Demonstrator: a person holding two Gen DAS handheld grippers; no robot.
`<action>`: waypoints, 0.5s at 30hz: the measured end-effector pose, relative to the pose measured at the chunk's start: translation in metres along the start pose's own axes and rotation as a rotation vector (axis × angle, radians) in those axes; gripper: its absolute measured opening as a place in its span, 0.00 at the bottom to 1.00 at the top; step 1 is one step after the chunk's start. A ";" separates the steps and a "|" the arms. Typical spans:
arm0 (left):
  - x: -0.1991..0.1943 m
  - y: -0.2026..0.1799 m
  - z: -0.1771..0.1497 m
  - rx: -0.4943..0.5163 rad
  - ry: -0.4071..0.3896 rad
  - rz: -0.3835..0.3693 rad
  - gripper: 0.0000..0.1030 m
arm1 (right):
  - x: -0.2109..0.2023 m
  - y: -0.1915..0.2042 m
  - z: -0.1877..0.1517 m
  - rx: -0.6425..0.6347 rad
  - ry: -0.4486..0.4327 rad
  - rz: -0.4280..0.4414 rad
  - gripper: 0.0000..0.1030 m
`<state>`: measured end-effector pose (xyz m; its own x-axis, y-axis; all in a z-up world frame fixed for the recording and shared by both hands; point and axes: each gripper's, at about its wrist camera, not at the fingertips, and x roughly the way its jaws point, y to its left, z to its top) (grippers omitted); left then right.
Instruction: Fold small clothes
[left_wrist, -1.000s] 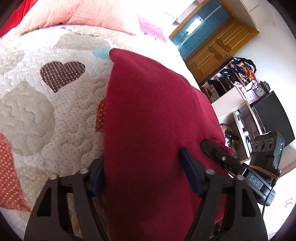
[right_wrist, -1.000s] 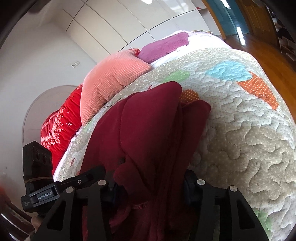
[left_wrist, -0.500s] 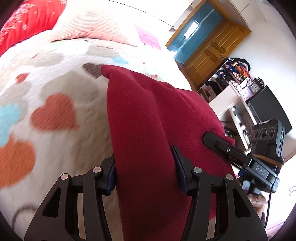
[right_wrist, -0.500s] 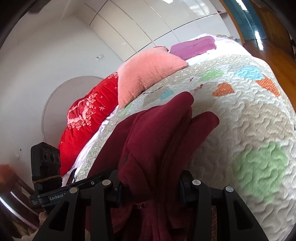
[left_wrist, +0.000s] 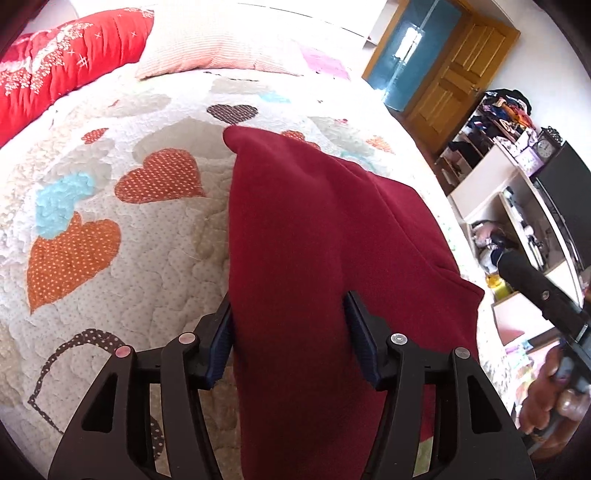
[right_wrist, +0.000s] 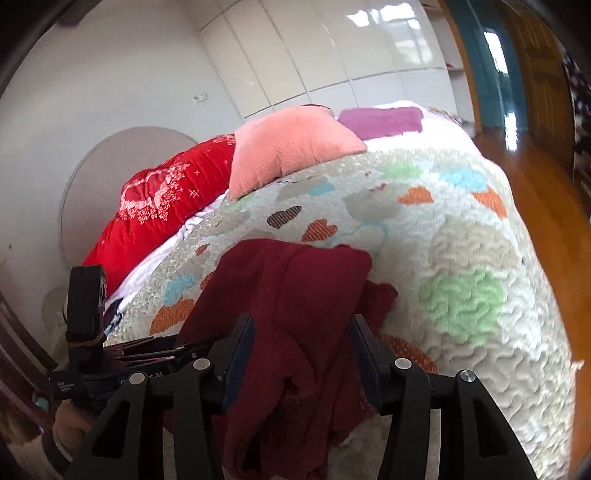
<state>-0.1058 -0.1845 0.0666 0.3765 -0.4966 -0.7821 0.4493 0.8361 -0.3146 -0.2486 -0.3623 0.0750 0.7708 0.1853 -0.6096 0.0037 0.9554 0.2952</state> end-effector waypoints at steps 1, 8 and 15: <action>0.000 0.000 -0.001 -0.001 -0.004 0.005 0.56 | 0.005 0.008 0.003 -0.040 0.006 -0.014 0.42; 0.006 0.004 -0.001 -0.001 -0.002 0.007 0.60 | 0.081 0.016 -0.010 -0.149 0.140 -0.147 0.32; -0.012 -0.002 -0.005 0.049 -0.049 0.088 0.60 | 0.058 0.017 -0.009 -0.137 0.120 -0.120 0.32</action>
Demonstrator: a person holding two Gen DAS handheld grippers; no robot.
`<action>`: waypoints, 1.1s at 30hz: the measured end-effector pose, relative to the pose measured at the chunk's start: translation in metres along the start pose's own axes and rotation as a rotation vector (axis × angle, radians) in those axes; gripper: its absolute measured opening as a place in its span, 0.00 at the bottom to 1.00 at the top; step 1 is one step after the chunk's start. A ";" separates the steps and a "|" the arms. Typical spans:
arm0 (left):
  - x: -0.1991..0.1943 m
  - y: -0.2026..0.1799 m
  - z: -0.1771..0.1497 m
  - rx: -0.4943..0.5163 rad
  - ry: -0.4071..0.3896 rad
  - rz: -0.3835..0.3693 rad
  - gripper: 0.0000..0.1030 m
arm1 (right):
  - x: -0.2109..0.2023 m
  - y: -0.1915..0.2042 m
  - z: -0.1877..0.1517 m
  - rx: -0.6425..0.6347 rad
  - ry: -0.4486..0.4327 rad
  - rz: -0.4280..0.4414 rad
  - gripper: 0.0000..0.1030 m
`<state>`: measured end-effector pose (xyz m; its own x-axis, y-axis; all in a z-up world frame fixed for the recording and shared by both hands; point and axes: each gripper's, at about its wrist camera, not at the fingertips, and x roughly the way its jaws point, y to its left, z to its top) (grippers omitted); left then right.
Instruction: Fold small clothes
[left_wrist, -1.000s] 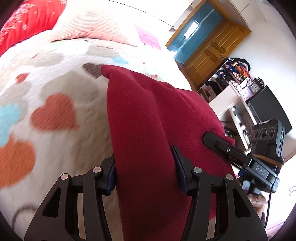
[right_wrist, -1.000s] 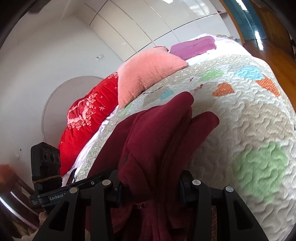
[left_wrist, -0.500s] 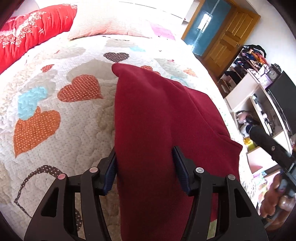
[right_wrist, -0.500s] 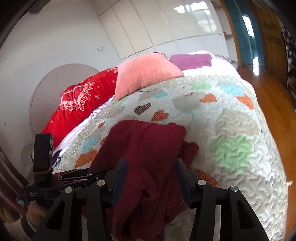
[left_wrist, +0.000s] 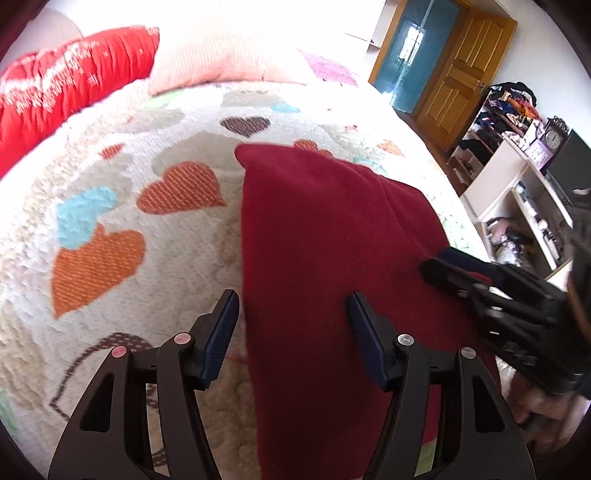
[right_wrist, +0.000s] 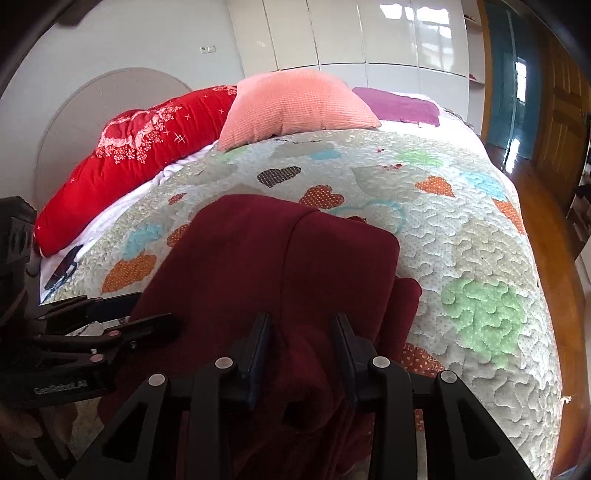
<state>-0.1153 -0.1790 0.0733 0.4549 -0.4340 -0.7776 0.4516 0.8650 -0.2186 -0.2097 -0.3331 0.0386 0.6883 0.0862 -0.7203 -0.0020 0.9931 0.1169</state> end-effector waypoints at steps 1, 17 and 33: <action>-0.004 0.000 0.000 0.007 -0.014 0.017 0.60 | -0.008 0.002 -0.001 -0.006 -0.010 0.002 0.32; -0.033 -0.016 -0.014 0.047 -0.139 0.094 0.60 | -0.046 0.003 -0.031 0.079 -0.064 0.007 0.40; -0.051 -0.030 -0.019 0.087 -0.229 0.138 0.60 | -0.087 0.017 -0.040 0.052 -0.170 -0.050 0.48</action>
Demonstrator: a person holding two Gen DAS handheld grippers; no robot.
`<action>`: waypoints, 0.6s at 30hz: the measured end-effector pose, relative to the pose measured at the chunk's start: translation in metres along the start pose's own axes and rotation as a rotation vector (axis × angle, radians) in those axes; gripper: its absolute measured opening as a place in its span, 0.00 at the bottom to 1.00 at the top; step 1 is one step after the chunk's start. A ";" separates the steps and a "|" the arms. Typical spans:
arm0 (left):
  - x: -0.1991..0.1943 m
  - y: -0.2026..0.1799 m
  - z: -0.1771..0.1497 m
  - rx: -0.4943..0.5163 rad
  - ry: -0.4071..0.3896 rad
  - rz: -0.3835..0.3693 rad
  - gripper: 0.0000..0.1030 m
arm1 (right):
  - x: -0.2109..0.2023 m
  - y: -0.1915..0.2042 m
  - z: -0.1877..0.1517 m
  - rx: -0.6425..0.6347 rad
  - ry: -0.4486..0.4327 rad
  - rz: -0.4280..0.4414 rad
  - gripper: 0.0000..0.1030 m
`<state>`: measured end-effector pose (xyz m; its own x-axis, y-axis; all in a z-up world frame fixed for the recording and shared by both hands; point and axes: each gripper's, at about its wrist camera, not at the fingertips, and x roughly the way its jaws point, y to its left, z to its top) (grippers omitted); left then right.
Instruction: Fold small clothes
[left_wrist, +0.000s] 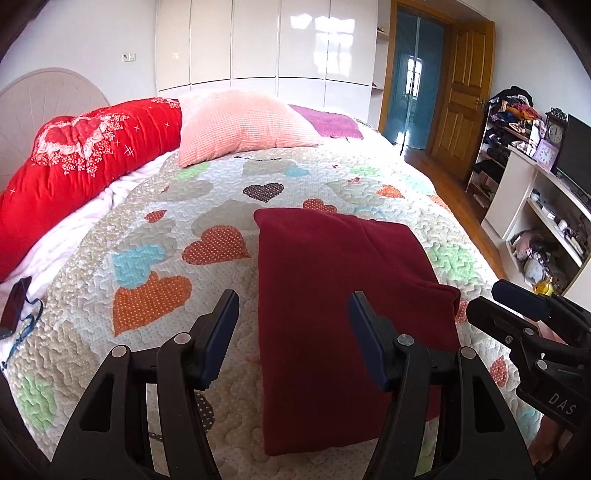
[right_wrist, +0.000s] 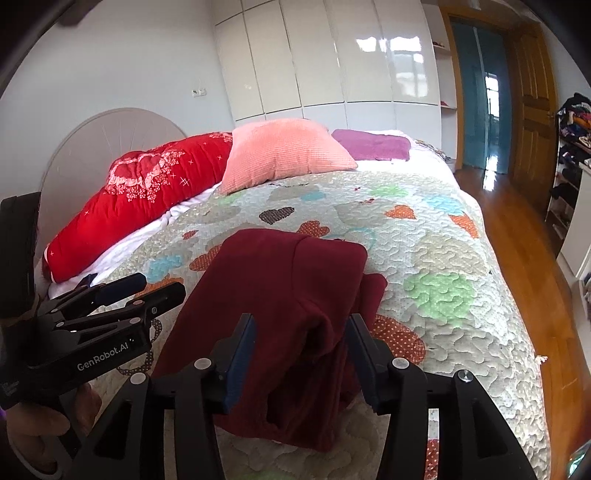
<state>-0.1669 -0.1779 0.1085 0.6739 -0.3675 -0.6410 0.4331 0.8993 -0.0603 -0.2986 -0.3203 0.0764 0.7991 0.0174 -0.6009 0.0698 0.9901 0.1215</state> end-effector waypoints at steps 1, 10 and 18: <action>0.000 0.000 0.000 0.003 0.003 -0.005 0.60 | 0.000 0.000 0.000 0.000 0.002 -0.003 0.48; -0.002 0.003 -0.002 -0.012 -0.004 0.006 0.60 | 0.001 -0.001 -0.002 -0.006 0.010 -0.003 0.48; 0.000 0.003 -0.003 -0.008 -0.008 0.011 0.60 | 0.008 -0.003 -0.004 0.005 0.030 -0.003 0.48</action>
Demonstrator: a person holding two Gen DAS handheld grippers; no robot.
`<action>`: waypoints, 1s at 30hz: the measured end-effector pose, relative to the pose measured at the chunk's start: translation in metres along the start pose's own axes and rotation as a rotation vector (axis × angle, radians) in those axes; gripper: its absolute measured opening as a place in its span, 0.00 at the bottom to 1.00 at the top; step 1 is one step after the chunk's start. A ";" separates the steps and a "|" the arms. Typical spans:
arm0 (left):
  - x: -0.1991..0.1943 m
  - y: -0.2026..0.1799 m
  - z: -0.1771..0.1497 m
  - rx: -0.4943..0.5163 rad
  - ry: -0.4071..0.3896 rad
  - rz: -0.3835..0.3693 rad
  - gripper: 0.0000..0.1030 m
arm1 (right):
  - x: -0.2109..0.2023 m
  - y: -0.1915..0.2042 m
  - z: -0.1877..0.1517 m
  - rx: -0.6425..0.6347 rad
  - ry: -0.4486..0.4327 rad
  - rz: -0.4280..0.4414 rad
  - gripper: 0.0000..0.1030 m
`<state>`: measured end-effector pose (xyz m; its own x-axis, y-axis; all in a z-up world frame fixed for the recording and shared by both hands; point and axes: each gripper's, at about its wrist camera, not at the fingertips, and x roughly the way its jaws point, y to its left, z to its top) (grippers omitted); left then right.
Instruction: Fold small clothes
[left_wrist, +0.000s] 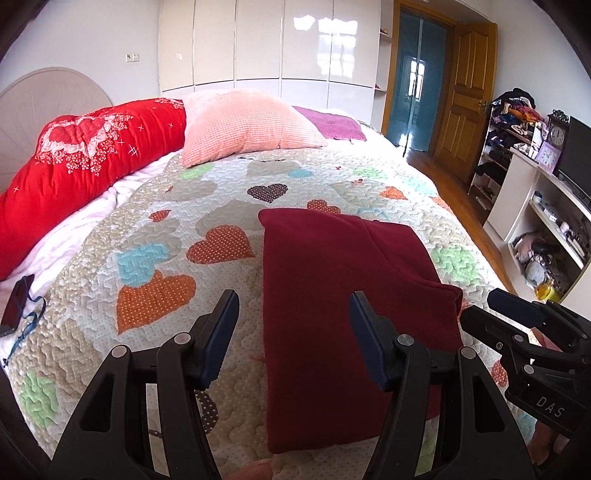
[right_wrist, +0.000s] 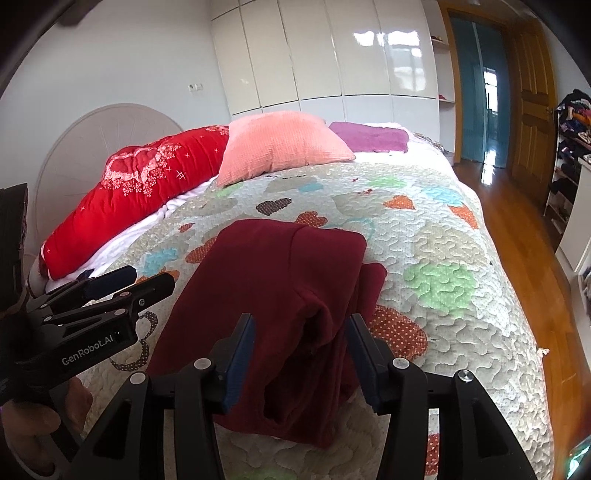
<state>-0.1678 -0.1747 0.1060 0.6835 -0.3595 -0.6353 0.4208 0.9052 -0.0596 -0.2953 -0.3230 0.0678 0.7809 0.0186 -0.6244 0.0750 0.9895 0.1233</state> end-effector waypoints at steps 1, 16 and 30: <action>0.000 -0.001 0.000 0.001 0.001 0.001 0.60 | 0.001 0.000 0.000 0.002 0.002 0.001 0.48; 0.004 -0.002 -0.003 0.011 0.012 0.020 0.60 | 0.010 -0.001 -0.001 -0.002 0.025 0.003 0.48; 0.010 -0.003 -0.005 0.011 0.025 0.022 0.60 | 0.016 -0.004 -0.002 0.002 0.042 0.004 0.52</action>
<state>-0.1650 -0.1804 0.0959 0.6780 -0.3334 -0.6551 0.4122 0.9103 -0.0367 -0.2843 -0.3263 0.0560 0.7547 0.0281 -0.6555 0.0737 0.9891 0.1272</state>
